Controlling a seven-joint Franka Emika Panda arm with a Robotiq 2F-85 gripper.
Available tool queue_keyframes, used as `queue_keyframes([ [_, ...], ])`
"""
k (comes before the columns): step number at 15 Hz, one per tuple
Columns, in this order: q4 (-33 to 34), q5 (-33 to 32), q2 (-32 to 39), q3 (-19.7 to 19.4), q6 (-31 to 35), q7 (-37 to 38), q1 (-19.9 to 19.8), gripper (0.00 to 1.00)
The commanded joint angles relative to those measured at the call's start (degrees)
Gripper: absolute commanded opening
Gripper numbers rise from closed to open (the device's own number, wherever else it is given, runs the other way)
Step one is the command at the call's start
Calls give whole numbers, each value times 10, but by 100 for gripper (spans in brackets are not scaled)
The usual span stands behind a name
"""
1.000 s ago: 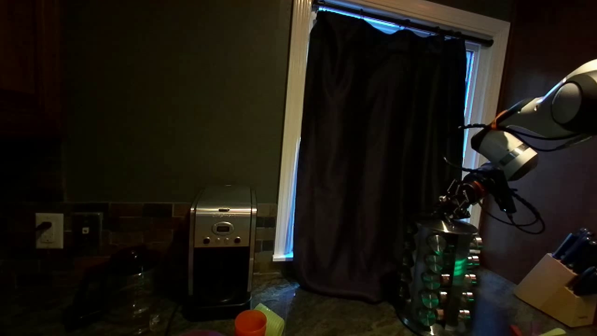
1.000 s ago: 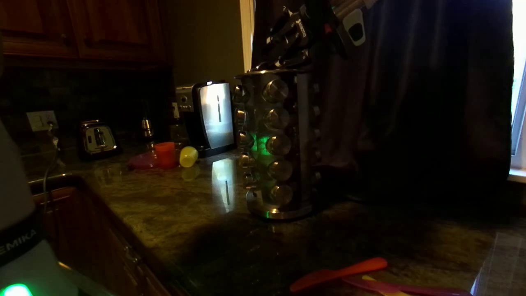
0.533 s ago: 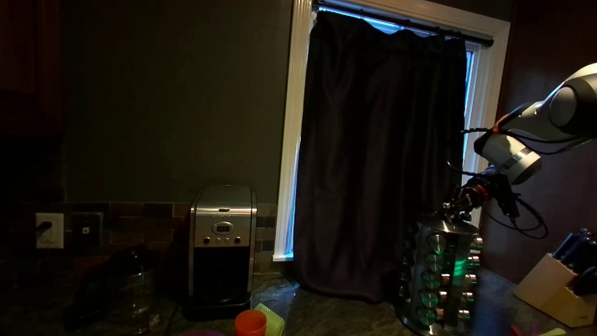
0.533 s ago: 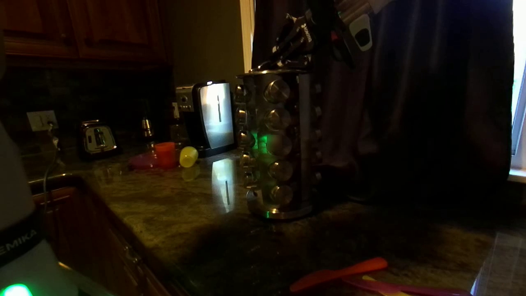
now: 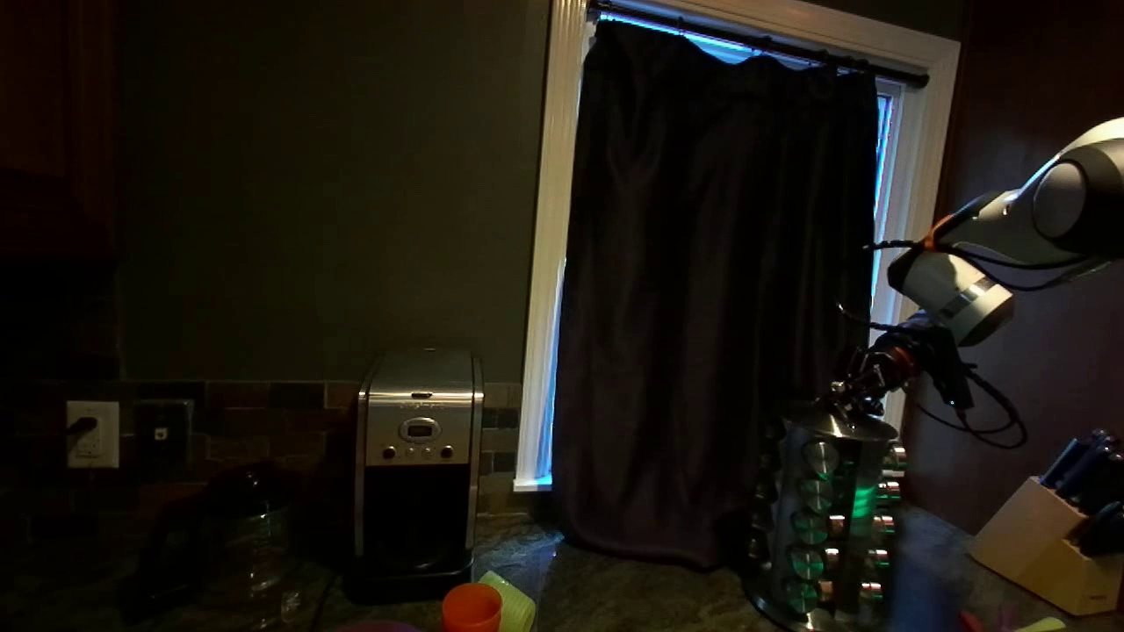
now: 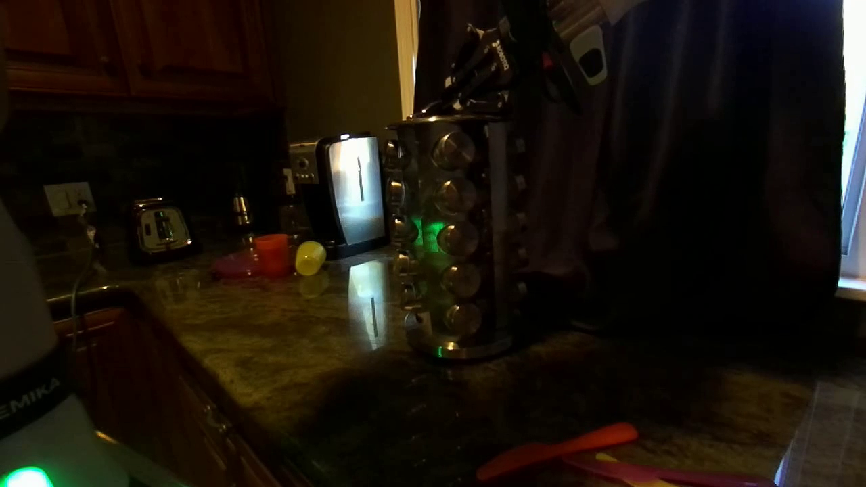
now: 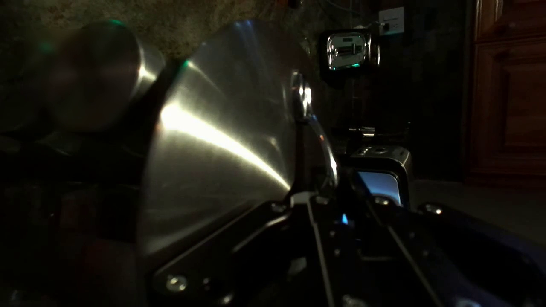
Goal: Move the seasoning rack to the left
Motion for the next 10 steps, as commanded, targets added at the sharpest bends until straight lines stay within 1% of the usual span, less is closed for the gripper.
queue_keyframes([
  [1,-14,15,-28,9,-48,6,6,3],
  [6,-15,11,-37,19,-69,7,15,3],
  [10,-24,-2,-43,33,-88,3,32,3],
])
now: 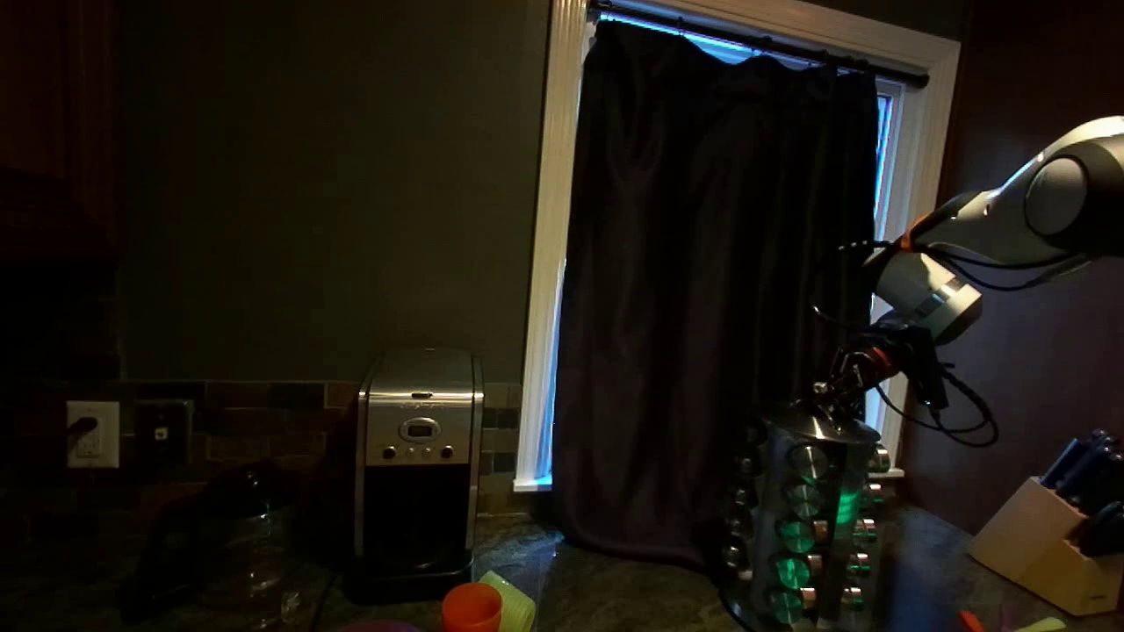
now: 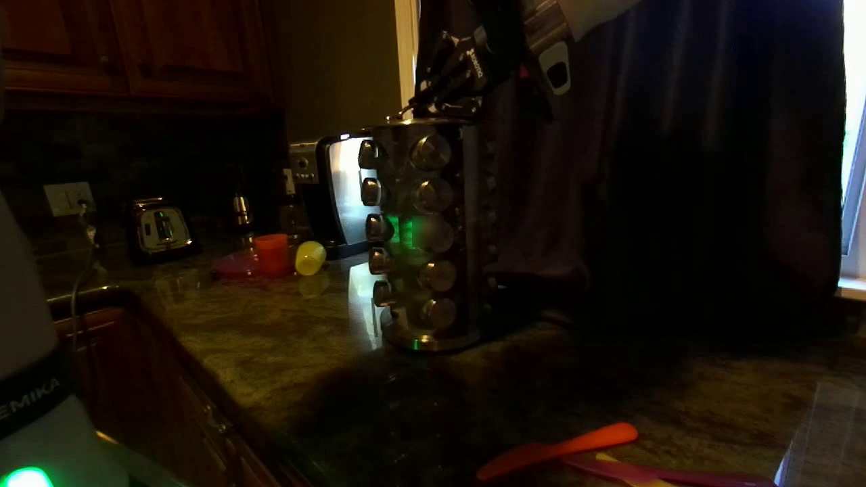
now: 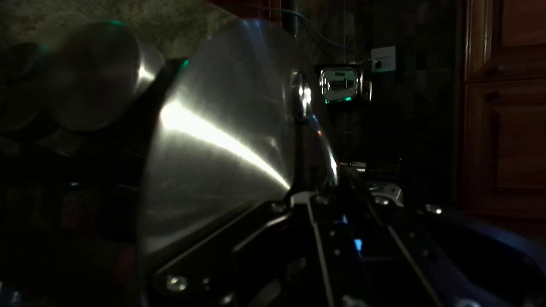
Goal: Move the seasoning rack to the left
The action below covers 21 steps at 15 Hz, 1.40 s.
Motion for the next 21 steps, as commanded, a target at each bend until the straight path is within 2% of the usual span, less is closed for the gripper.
queue_keyframes([
  [1,-20,0,-44,12,-72,13,13,3],
  [10,-45,-59,-81,52,-84,-5,69,3],
  [17,-54,-49,-87,81,-72,-12,110,3],
  [21,-49,-37,-88,89,-54,-9,122,3],
])
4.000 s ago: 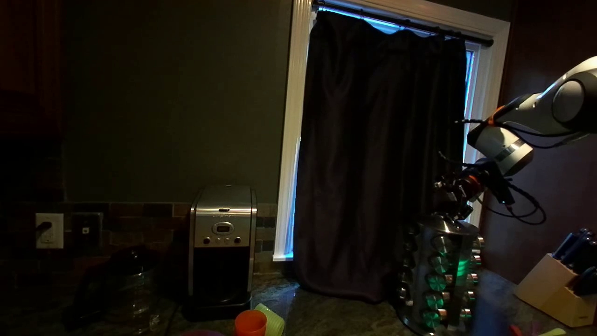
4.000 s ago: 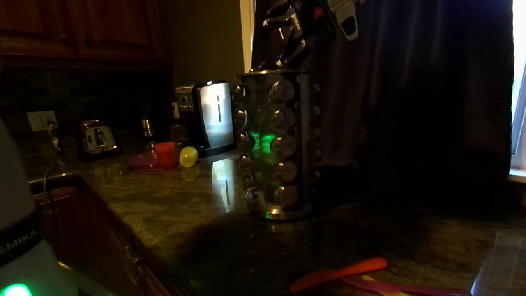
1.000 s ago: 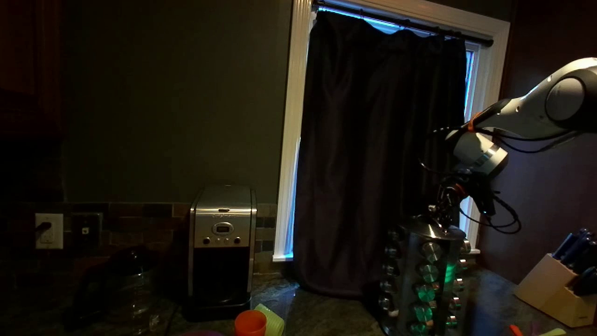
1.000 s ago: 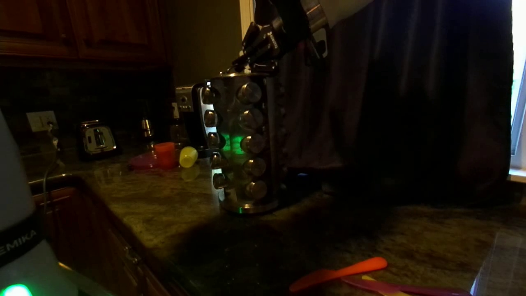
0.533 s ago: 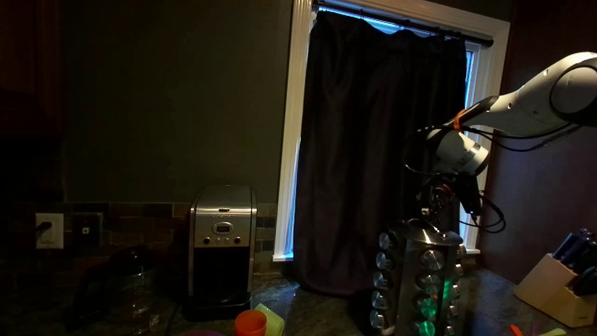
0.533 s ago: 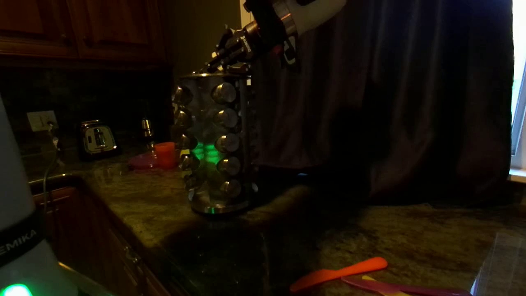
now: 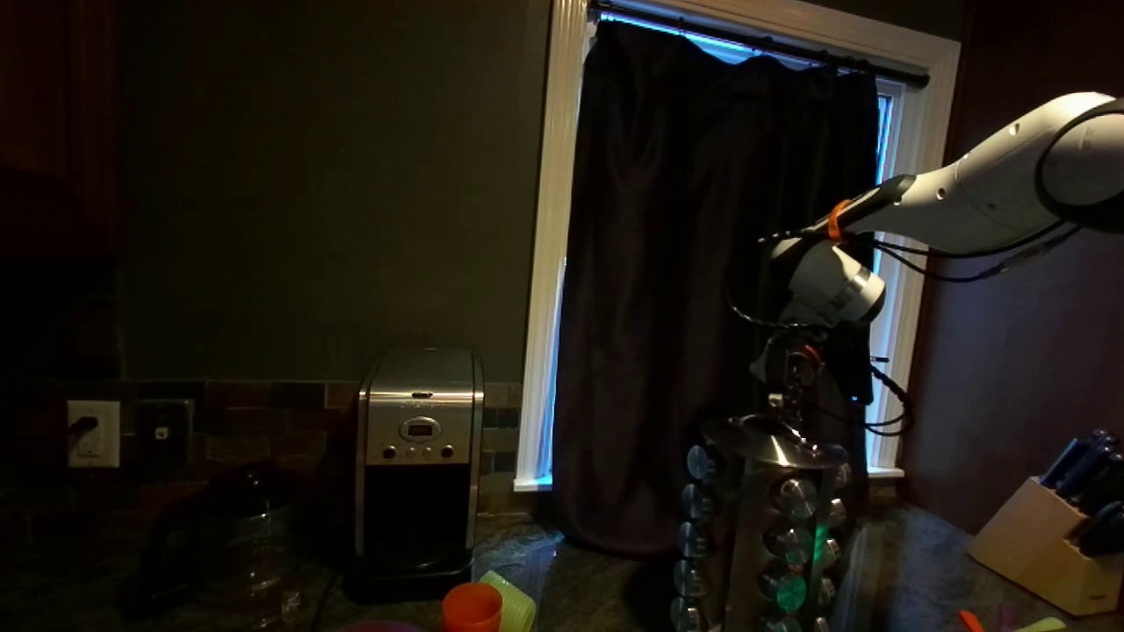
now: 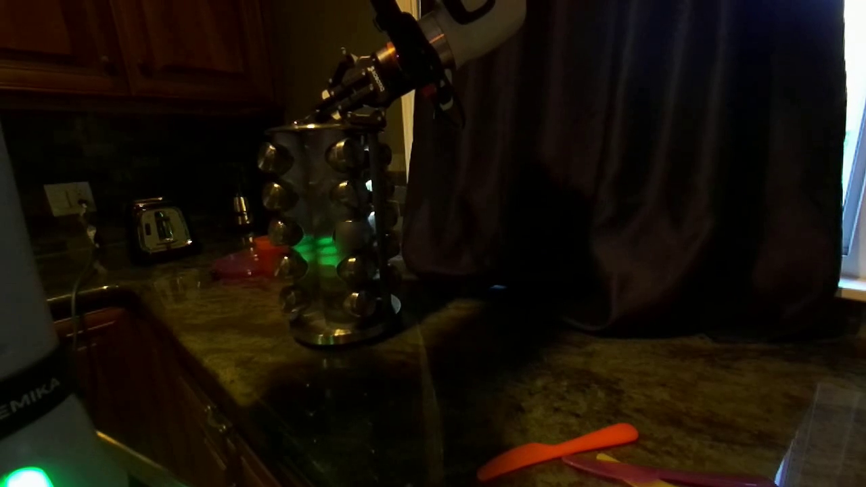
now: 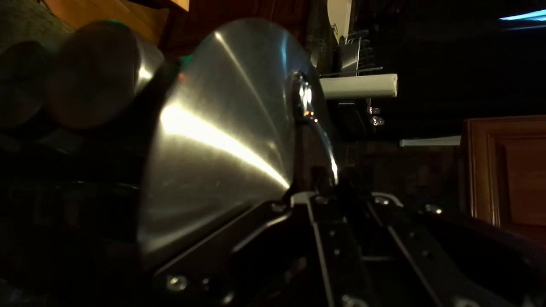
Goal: Move the seasoning rack to the left
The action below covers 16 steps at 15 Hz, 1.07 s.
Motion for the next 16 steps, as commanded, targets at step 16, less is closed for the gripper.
queue_keyframes([
  [16,-25,139,-58,15,36,36,20,3],
])
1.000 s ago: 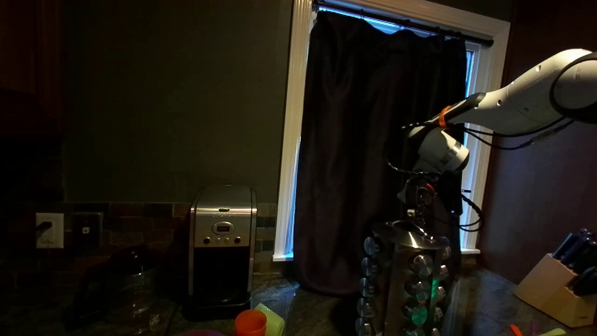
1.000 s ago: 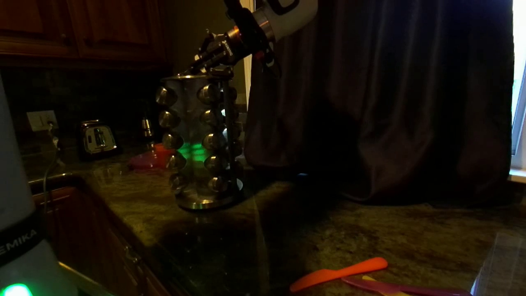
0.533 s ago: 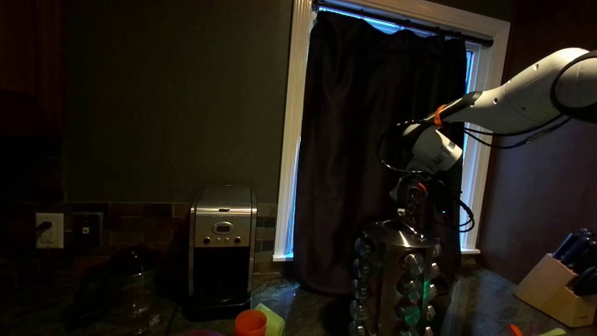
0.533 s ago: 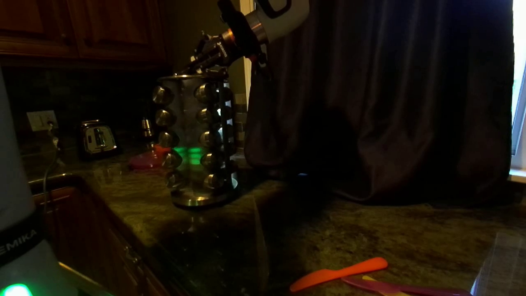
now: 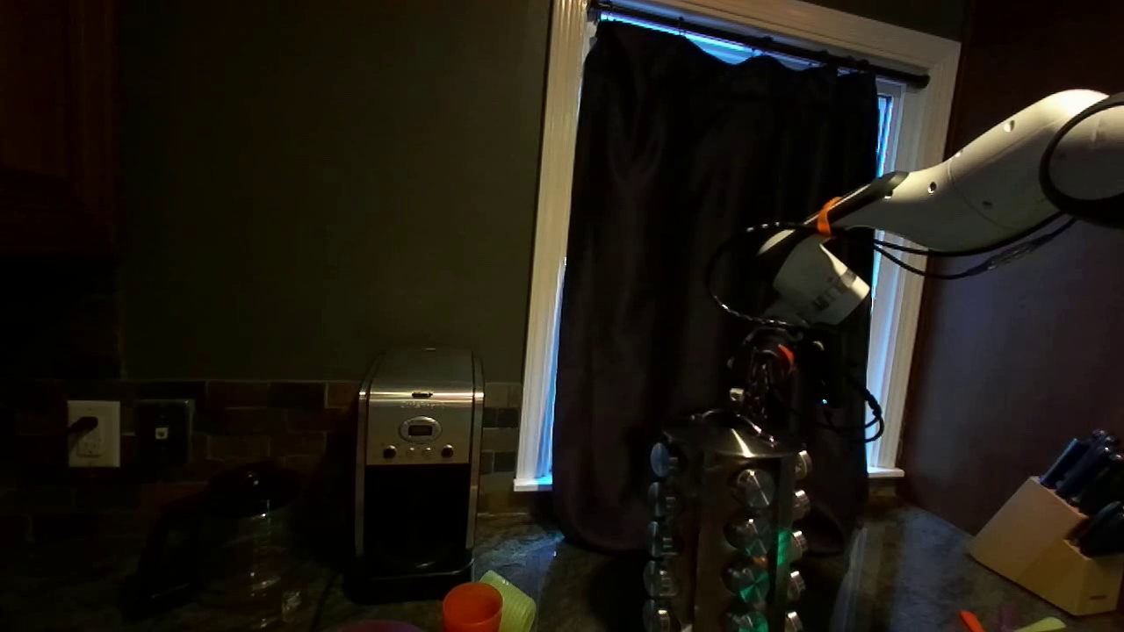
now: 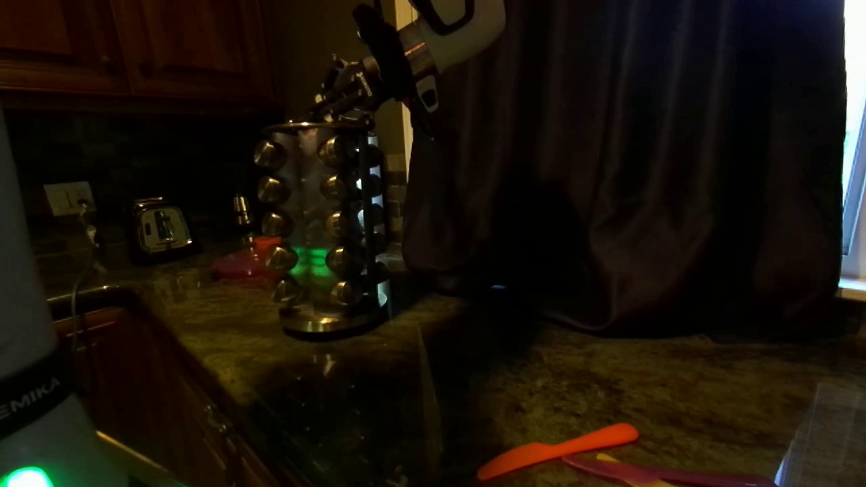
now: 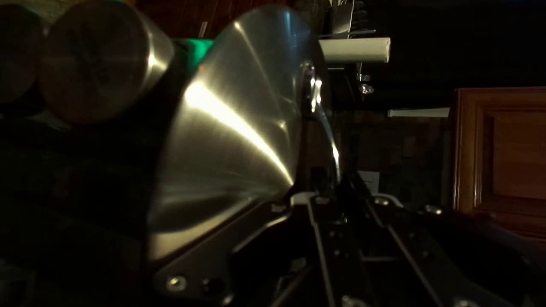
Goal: Move the seasoning rack to the left
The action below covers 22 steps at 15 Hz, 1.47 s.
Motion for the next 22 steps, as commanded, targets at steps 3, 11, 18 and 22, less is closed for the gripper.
queue_keyframes([
  [3,-19,77,-62,0,-26,30,-1,3],
  [11,-58,117,-100,2,52,15,9,3],
  [18,-70,126,-118,3,96,16,17,3],
  [22,-72,127,-122,7,88,24,21,3],
])
